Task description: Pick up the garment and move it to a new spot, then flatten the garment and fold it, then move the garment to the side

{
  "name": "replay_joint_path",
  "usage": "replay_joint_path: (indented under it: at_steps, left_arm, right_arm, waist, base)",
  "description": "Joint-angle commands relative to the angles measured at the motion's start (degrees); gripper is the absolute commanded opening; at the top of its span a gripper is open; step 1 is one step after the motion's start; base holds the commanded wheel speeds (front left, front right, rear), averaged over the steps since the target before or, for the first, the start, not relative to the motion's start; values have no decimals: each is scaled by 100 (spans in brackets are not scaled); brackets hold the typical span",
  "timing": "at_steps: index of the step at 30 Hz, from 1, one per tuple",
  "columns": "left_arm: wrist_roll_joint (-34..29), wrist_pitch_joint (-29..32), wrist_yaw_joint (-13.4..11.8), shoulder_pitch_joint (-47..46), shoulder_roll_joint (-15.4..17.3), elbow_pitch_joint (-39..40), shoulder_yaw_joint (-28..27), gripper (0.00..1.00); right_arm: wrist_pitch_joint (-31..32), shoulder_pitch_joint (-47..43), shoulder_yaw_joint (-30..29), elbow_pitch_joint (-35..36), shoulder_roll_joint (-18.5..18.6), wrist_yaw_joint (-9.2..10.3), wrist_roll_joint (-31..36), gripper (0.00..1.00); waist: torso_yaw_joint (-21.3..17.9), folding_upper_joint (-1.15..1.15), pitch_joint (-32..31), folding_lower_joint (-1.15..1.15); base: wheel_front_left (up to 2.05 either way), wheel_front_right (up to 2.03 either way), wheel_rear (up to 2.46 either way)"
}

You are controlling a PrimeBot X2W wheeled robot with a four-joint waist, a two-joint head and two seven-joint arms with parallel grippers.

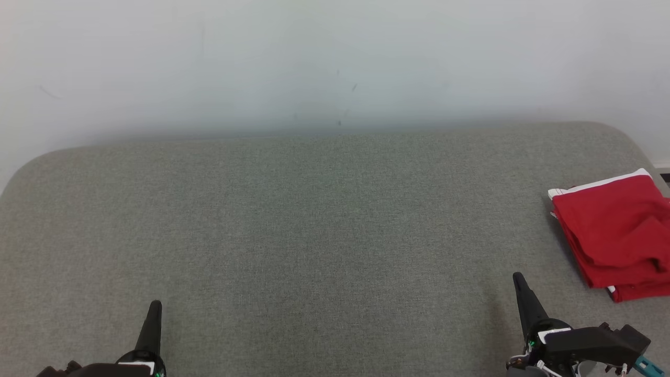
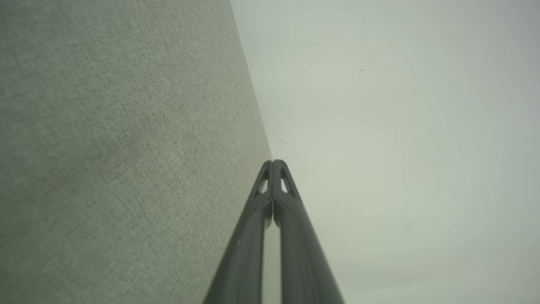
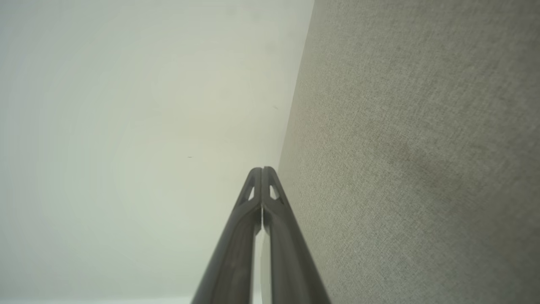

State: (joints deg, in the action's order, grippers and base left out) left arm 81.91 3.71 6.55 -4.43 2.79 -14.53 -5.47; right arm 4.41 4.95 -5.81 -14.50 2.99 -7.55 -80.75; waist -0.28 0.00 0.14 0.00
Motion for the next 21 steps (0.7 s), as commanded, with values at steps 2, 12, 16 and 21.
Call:
replay_joint_path:
  at_steps: [2, 12, 16, 21]
  left_arm:
    - [179, 50, 35, -94, 15, 46, -31, 0]
    - [579, 157, 59, -154, 15, 51, -70, 0]
    - [714, 203, 79, -172, 14, 54, -85, 0]
    - [914, 257, 102, -187, 15, 54, -103, 0]
  right_arm:
    - [35, 72, -14, 41, -16, 10, -182, 0]
    - [121, 110, -44, 49, -18, 10, -627, 0]
    - [159, 111, -54, 51, -19, 11, -806, 0]
    - [196, 130, -68, 55, -20, 11, -1000, 0]
  waist:
    - [3, 0, 0, 0]
    - [13, 0, 2, 0]
    - [18, 0, 2, 0]
    - [23, 0, 3, 0]
  base:
    - [0, 0, 0]
    - [0, 0, 0]
    - [0, 0, 0]
    - [0, 0, 0]
